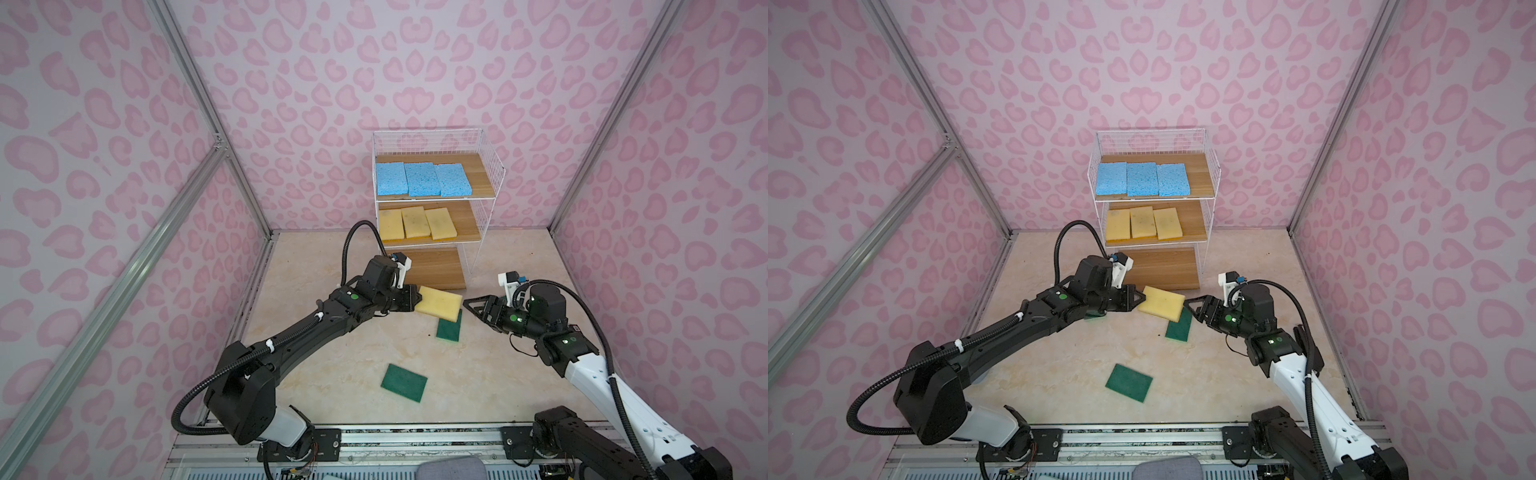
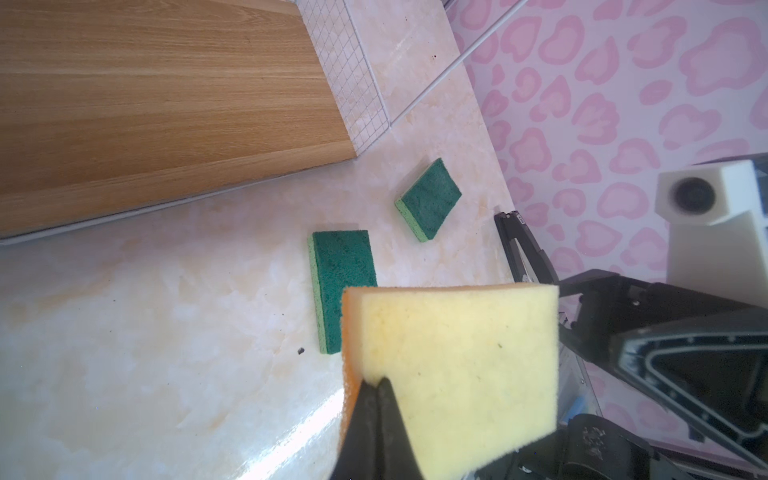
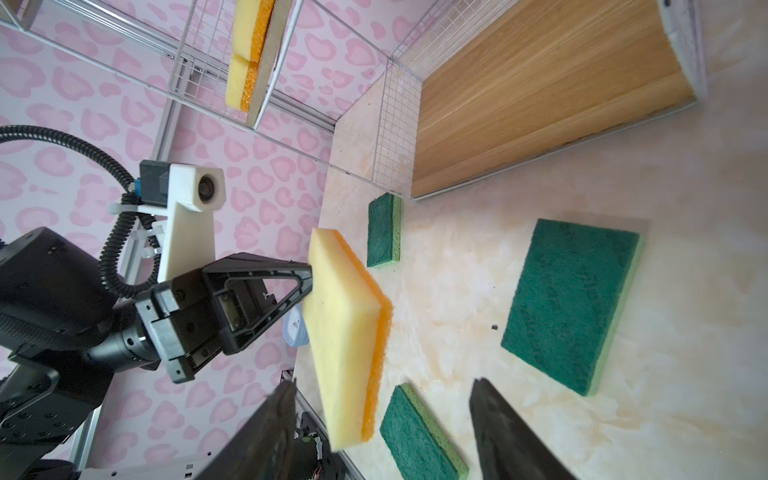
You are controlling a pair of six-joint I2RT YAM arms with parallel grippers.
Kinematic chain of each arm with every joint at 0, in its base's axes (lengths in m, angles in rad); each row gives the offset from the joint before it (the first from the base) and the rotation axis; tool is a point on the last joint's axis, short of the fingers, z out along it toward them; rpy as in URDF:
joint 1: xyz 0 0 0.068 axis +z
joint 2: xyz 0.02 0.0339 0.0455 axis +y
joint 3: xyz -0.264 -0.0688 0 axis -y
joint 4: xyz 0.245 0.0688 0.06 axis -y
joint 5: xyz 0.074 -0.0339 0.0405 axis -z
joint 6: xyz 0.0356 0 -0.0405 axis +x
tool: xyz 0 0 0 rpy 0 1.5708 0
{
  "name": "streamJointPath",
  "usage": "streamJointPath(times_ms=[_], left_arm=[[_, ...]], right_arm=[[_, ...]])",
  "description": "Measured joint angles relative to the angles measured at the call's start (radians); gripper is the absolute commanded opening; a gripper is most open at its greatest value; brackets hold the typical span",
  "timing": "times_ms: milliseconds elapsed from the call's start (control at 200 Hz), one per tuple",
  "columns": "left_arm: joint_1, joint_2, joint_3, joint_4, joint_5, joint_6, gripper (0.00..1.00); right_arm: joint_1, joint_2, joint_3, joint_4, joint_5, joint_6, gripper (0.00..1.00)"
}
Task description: Place and organize the cleaning sponges onto the shelf
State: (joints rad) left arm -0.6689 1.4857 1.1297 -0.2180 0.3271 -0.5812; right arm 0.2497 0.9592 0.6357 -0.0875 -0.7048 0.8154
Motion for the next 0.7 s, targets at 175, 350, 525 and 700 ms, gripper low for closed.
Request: streamJointPath(times_ms=[175,350,525,700], left_arm=[[0.014,-0.005,0.009,0.001,0.04,-0.001,0.04],[0.013,-0.005,0.013,0.002,0.057,-0.001,0.04],[0.013,0.003,0.021,0.003,0.068,-0.001,0.04],[0.015,0.004,0.026,0.003,0.069,-0.001,0.17]], right_arm=[[0.009,0.053,0.033,0.024,0.008,-0.002,0.64],[0.032,0.101,0.068,0.039,0.006,-0.003,0.56],[0.039,0.13,0.071,0.045,0.004,0.002,0.39],[0.039,0.128,0.077,0.045,0.005,0.006,0.3]])
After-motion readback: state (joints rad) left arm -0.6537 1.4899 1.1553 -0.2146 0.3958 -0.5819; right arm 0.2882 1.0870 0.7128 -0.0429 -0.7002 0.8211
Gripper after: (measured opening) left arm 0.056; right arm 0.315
